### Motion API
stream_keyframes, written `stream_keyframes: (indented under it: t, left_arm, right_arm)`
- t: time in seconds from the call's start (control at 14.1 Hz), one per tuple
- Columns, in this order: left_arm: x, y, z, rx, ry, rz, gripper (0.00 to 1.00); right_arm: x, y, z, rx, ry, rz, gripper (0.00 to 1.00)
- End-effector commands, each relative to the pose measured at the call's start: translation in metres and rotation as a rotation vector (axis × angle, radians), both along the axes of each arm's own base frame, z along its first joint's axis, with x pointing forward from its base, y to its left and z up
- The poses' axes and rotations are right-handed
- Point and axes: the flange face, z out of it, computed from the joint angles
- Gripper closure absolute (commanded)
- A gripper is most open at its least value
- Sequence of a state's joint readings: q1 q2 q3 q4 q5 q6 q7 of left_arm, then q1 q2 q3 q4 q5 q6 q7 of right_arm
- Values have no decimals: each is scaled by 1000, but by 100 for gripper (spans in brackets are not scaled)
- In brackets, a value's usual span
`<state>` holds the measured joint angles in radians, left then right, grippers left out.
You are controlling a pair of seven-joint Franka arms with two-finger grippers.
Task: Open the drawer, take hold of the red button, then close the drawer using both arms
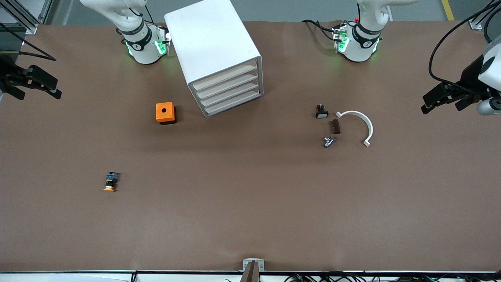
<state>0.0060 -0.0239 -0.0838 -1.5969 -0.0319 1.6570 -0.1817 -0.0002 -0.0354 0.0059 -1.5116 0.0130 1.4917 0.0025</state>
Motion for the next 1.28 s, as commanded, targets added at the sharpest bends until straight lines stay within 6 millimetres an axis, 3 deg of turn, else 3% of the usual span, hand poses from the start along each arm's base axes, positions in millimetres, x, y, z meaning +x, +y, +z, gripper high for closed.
stream_keyframes:
  t: [0.0, 0.43, 0.71, 1.21]
  left_arm:
    - [-2, 2, 4, 10, 6, -2, 0]
    - [-5, 7, 1, 10, 40, 13, 0]
    - [-3, 23, -3, 22, 52, 38, 0]
    - [16, 22, -41, 21, 121, 35, 0]
  right_arm:
    - [-7, 4, 5, 10, -12, 4, 0]
    - [-7, 4, 4, 8, -9, 5, 0]
    - [-7, 3, 4, 8, -6, 4, 0]
    - [-6, -1, 5, 1, -14, -3, 0]
